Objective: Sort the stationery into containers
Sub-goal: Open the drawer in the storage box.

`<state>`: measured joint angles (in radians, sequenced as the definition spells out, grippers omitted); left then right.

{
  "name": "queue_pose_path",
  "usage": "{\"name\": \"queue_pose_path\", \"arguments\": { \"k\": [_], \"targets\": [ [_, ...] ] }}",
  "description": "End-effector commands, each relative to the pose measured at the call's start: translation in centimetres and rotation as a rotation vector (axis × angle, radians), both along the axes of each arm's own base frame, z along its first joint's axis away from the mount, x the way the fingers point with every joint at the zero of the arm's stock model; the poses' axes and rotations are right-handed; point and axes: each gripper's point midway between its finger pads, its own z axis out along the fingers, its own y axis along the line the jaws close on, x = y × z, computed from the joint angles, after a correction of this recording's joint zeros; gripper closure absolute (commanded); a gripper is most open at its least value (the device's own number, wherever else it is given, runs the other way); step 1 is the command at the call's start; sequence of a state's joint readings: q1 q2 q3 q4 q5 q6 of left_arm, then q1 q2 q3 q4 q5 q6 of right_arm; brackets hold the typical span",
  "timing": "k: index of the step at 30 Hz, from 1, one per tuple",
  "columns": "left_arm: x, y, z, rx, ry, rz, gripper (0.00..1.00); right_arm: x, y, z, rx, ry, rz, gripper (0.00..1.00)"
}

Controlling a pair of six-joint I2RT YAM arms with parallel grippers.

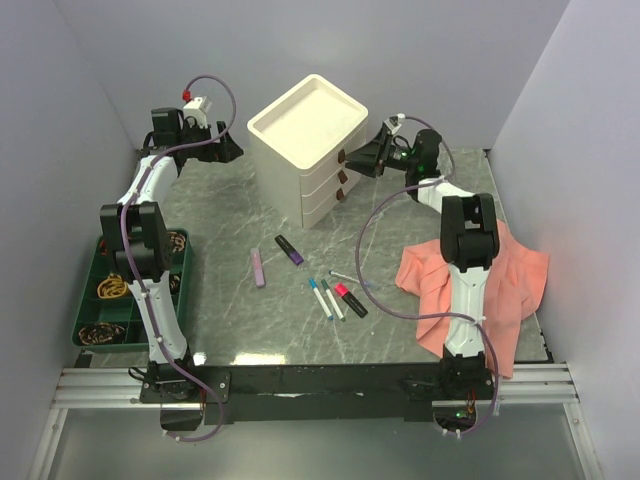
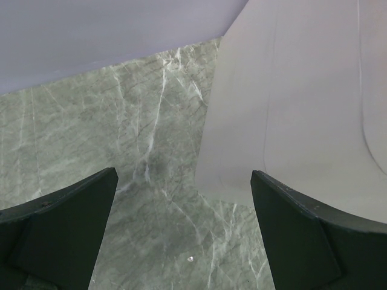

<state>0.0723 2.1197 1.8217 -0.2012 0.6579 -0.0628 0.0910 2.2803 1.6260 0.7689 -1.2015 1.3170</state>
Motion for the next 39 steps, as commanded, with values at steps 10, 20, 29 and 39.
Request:
{"name": "queue_pose_path", "arguments": {
  "k": [10,20,29,39],
  "targets": [
    [-0.1,-0.3,4.4,0.018,-0.111,-0.027,0.01,1.4,1.7,0.3,-0.02,-0.065,-0.011,0.47],
    [-0.4,-0.5,4.1,0.048,-0.108,-0.024,0.01,1.4,1.9,1.3,0.004,-0.13,-0.006,0.65],
    [-0.3,-0.5,4.7,0.053,-0.122,-0.019,0.0,-1.2,0.4,3.7,0.006,-0.193,0.019,1.0],
    [0.3,0.7,5.9,-0.001,-0.144,0.012,0.0,-5.5,-4.4,6.4,-0.03,-0.208,-0.015,1.0]
  ]
}}
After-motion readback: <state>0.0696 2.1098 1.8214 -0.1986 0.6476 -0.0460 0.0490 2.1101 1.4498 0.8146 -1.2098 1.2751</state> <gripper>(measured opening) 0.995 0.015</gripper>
